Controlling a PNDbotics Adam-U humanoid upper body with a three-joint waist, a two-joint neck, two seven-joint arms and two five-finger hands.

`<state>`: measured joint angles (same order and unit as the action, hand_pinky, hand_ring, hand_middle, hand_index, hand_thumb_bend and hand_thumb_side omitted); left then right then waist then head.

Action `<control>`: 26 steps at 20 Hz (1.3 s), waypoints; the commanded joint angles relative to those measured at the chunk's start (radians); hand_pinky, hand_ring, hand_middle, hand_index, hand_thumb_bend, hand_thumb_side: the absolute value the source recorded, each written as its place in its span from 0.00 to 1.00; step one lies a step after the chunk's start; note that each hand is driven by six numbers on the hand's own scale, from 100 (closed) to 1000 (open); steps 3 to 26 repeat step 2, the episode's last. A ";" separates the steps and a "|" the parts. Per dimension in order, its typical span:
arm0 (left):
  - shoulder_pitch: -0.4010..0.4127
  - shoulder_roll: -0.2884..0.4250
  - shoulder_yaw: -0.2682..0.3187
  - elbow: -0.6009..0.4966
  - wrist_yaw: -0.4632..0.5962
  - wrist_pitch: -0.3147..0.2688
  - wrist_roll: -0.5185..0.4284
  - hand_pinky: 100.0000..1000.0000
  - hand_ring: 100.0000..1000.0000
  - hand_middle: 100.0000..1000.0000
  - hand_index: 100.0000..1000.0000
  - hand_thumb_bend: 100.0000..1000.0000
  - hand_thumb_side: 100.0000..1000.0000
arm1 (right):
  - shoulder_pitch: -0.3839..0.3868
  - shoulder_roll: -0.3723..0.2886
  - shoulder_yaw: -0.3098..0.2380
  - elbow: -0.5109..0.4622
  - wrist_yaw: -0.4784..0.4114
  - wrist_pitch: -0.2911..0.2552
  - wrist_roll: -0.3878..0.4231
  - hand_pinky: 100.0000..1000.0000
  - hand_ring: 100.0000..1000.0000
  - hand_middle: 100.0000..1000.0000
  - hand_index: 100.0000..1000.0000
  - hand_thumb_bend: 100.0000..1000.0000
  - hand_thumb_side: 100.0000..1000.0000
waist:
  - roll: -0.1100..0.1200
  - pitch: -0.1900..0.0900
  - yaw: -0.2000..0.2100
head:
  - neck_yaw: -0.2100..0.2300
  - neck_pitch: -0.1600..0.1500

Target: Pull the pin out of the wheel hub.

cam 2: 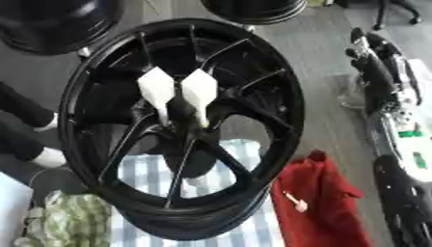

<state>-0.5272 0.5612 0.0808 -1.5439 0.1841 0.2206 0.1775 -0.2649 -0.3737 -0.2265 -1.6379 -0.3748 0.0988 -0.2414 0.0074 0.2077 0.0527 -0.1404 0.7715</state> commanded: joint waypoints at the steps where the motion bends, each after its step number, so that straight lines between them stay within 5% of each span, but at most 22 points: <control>1: 0.002 -0.051 0.021 -0.040 0.088 -0.013 0.133 0.66 0.73 0.66 0.71 0.21 0.64 | -0.015 -0.014 -0.002 -0.022 -0.006 -0.006 0.001 0.92 0.75 0.77 0.75 0.18 0.34 | -0.003 -0.009 -0.002 | 0.008 -0.002; 26: 0.008 -0.073 0.022 -0.044 0.112 -0.020 0.170 0.66 0.73 0.66 0.71 0.21 0.64 | -0.016 -0.013 -0.002 -0.023 -0.007 -0.007 -0.001 0.92 0.75 0.77 0.75 0.18 0.34 | -0.005 -0.009 -0.002 | 0.010 -0.002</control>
